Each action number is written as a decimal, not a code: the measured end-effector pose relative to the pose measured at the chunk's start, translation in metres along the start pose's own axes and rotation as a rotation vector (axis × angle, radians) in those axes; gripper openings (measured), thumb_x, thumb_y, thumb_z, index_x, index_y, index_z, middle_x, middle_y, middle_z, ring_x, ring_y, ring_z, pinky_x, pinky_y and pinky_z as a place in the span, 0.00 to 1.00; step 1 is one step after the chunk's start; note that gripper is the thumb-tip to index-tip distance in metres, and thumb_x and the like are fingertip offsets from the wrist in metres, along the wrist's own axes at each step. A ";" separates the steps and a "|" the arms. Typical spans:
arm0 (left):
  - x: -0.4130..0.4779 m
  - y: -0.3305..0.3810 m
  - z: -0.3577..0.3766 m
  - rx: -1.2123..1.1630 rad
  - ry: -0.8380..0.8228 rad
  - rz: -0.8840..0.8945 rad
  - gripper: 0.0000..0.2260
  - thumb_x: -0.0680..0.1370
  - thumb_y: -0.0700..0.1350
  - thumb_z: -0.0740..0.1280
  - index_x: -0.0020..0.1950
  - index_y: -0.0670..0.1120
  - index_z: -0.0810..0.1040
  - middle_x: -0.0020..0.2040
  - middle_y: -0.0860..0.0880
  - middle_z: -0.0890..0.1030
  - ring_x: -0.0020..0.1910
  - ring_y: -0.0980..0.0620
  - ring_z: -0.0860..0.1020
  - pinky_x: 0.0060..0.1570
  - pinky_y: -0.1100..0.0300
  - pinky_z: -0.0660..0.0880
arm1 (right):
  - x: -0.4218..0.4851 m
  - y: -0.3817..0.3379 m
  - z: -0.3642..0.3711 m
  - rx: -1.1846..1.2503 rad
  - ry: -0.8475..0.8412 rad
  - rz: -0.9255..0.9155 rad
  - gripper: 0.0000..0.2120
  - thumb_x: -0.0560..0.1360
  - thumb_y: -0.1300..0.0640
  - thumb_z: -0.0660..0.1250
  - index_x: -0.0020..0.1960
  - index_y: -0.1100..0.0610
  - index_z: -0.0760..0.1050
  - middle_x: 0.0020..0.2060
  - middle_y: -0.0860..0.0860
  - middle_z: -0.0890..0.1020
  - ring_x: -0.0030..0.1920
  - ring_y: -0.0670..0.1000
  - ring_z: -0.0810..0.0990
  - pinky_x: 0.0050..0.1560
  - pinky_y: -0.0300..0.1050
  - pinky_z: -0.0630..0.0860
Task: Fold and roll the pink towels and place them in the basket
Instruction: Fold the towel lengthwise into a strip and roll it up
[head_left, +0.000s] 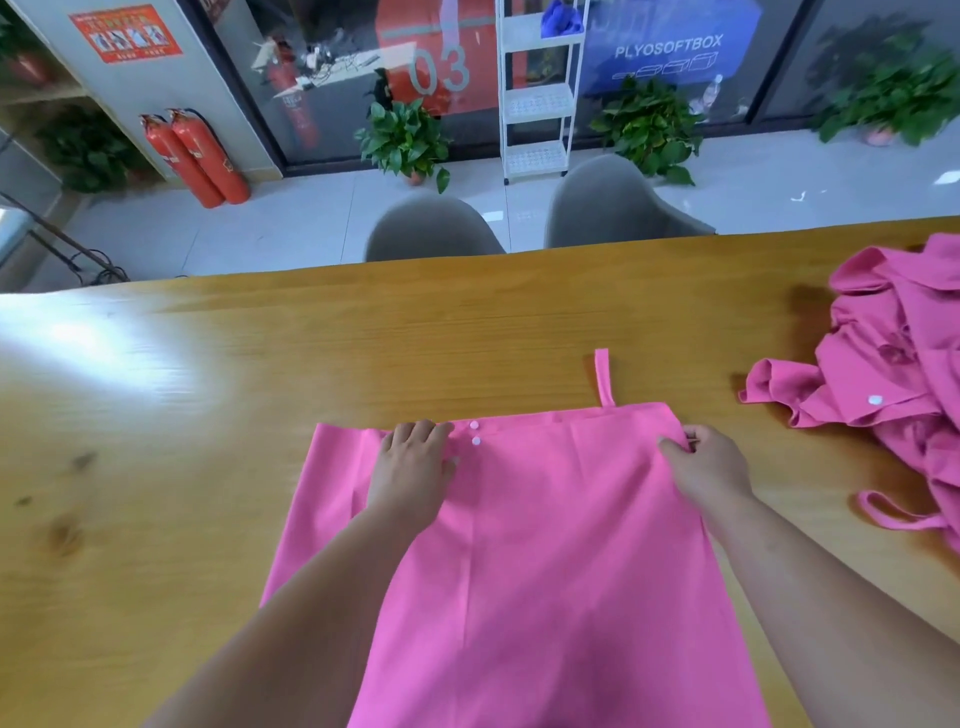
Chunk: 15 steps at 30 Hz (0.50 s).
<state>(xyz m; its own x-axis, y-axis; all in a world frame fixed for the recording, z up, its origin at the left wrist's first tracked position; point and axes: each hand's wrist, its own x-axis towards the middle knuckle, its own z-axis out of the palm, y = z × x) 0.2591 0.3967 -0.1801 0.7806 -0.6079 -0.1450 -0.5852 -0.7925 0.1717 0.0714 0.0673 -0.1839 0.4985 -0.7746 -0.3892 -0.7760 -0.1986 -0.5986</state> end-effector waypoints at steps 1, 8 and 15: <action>0.008 0.000 0.001 0.019 -0.001 -0.010 0.16 0.80 0.52 0.70 0.67 0.50 0.79 0.59 0.50 0.81 0.61 0.42 0.76 0.61 0.46 0.73 | 0.005 -0.002 -0.001 -0.015 0.002 -0.030 0.05 0.79 0.52 0.71 0.48 0.53 0.79 0.41 0.50 0.83 0.45 0.59 0.81 0.46 0.52 0.75; 0.045 0.003 -0.011 -0.166 0.172 -0.160 0.05 0.81 0.51 0.69 0.52 0.52 0.82 0.49 0.54 0.81 0.54 0.47 0.75 0.56 0.49 0.69 | 0.027 -0.004 -0.006 -0.145 0.086 -0.147 0.09 0.80 0.48 0.72 0.44 0.50 0.79 0.34 0.45 0.81 0.40 0.57 0.80 0.42 0.49 0.72; 0.054 0.000 0.002 -0.075 0.043 -0.129 0.17 0.81 0.62 0.67 0.64 0.53 0.79 0.58 0.51 0.78 0.60 0.44 0.75 0.60 0.46 0.71 | 0.040 -0.011 -0.003 -0.122 0.097 -0.118 0.14 0.76 0.45 0.76 0.57 0.46 0.77 0.41 0.45 0.81 0.46 0.54 0.81 0.46 0.50 0.77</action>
<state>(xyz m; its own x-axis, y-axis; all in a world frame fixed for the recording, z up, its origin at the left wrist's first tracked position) 0.3010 0.3637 -0.1895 0.8580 -0.4971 -0.1290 -0.4625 -0.8571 0.2267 0.0988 0.0366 -0.1901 0.5543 -0.7943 -0.2487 -0.7583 -0.3587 -0.5444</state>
